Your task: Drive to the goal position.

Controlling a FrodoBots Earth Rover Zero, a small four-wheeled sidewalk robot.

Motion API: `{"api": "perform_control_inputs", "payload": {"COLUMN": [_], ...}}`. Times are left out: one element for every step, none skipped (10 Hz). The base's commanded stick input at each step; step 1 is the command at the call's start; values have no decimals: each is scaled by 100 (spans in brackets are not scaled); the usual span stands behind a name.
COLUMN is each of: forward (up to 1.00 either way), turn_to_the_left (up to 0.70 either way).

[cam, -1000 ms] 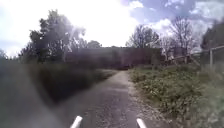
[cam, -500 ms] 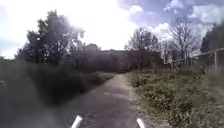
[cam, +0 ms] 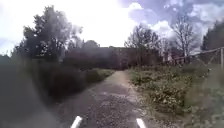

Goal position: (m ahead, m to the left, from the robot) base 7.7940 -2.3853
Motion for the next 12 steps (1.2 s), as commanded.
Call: {"api": "perform_control_inputs", "payload": {"forward": [53,69,70,70,70,70,70,70,70,70,70,70], "turn_to_the_left": [0,0,0,0,0,0,0,0,0,0,0,0]}}
